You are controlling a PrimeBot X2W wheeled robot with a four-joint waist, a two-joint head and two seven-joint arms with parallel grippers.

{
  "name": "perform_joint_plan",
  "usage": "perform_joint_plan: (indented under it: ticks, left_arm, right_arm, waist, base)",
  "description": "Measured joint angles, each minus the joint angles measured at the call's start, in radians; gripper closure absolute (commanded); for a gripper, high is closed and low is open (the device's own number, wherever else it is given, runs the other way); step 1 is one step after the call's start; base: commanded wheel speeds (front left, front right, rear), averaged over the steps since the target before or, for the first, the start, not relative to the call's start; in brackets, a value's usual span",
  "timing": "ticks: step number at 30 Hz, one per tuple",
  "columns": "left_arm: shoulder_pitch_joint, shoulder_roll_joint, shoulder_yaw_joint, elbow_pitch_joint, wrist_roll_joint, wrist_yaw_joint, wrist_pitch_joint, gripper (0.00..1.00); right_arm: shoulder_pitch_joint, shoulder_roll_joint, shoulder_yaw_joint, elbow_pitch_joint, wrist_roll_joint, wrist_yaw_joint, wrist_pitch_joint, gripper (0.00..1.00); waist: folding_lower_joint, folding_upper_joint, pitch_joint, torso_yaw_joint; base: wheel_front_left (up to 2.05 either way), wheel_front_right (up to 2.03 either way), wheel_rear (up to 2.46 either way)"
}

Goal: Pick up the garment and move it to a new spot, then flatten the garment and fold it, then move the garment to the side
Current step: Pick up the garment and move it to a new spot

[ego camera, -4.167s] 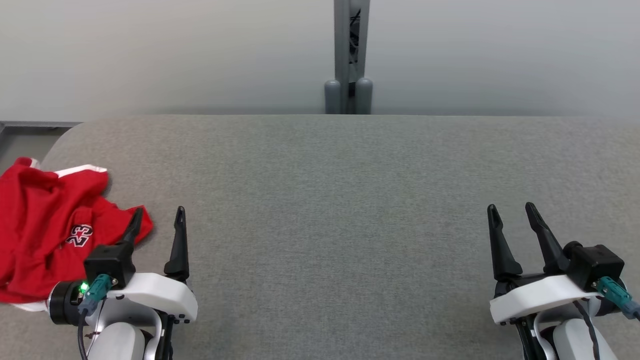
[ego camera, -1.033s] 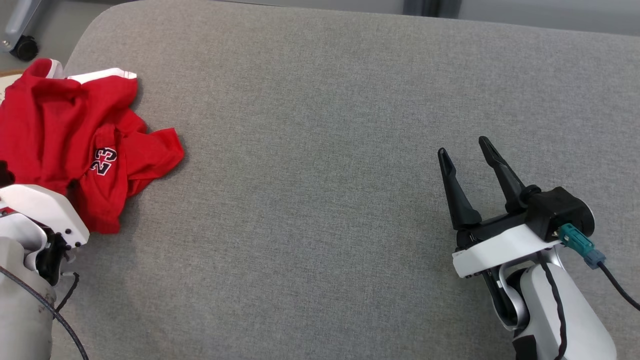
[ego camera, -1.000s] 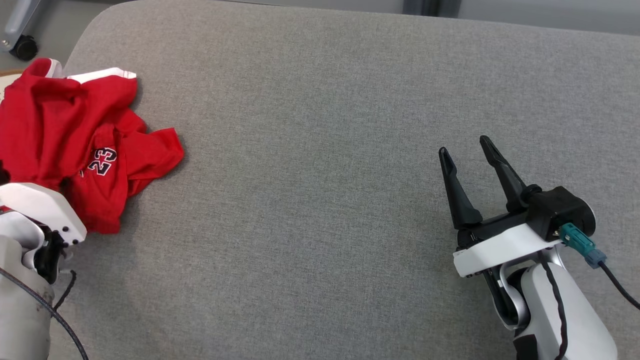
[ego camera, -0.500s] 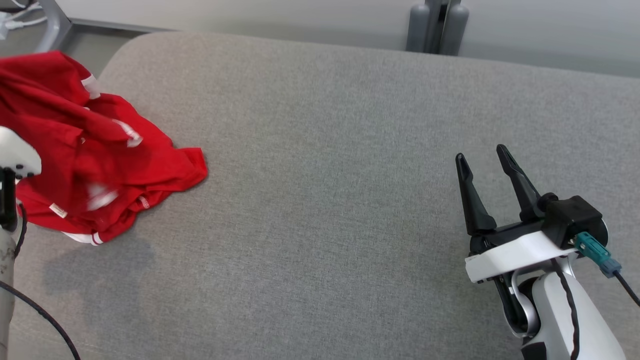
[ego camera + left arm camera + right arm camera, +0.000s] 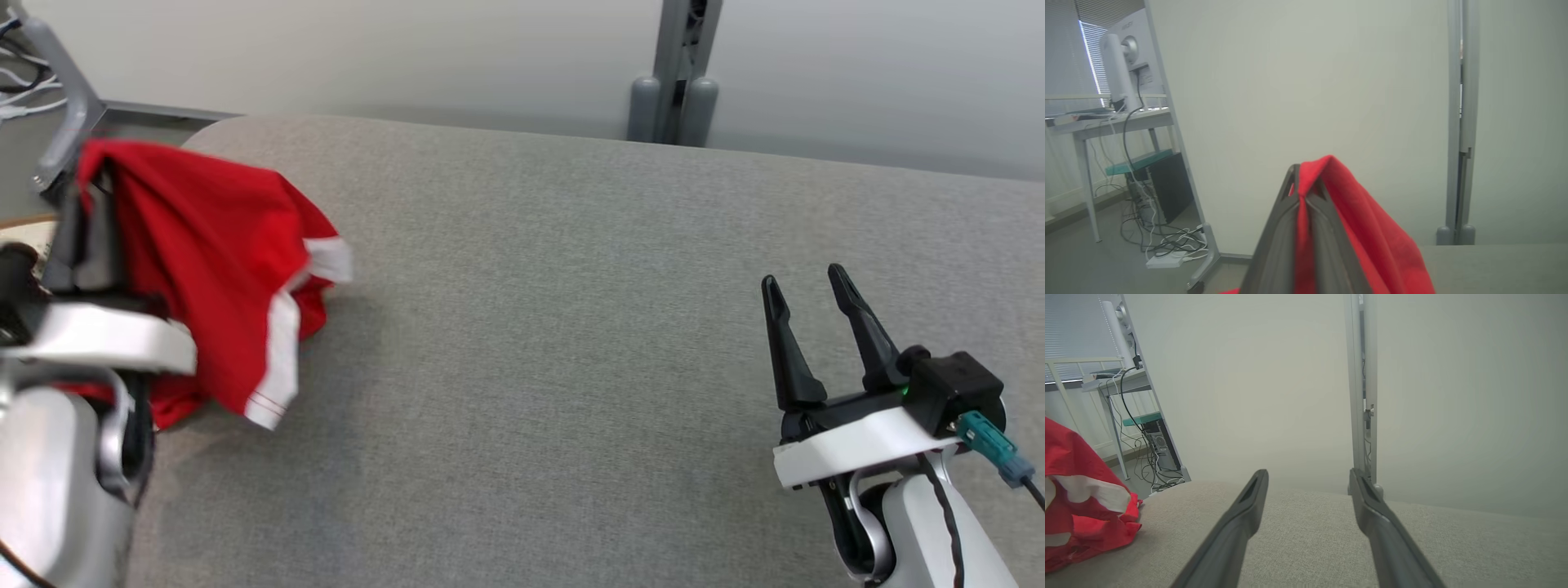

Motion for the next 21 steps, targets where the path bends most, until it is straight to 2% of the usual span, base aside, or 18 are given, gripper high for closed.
perform_joint_plan:
  ticks: [5,9,16,21]
  left_arm:
    - [0.160,-0.038,-0.031,-0.185,0.003,0.043,0.055,1.00]
    - [0.253,-0.065,-0.063,-0.279,0.004,0.064,0.089,1.00]
    - [0.299,-0.099,-0.146,-0.331,0.017,0.061,0.126,1.00]
    - [0.278,-0.127,-0.209,-0.326,0.027,0.035,0.136,1.00]
  right_arm:
    - [0.023,0.000,-0.006,-0.021,0.001,0.000,-0.002,0.00]
    - [0.030,0.000,0.004,-0.026,0.002,0.000,-0.002,0.00]
    - [0.029,0.000,0.016,-0.036,0.010,0.000,-0.002,0.00]
    - [0.028,-0.001,0.022,-0.046,0.014,0.000,-0.003,0.00]
  waist:
    - [0.0000,0.0000,-0.010,-0.038]
    - [0.0000,0.0000,-0.010,-0.080]
    - [-0.0001,0.0000,0.000,-0.174]
    - [0.0000,0.0000,0.012,-0.259]
  base:
    - [0.00,0.00,0.00]
    - [0.00,0.00,0.00]
    - [0.00,0.00,0.00]
    - [0.00,0.00,0.00]
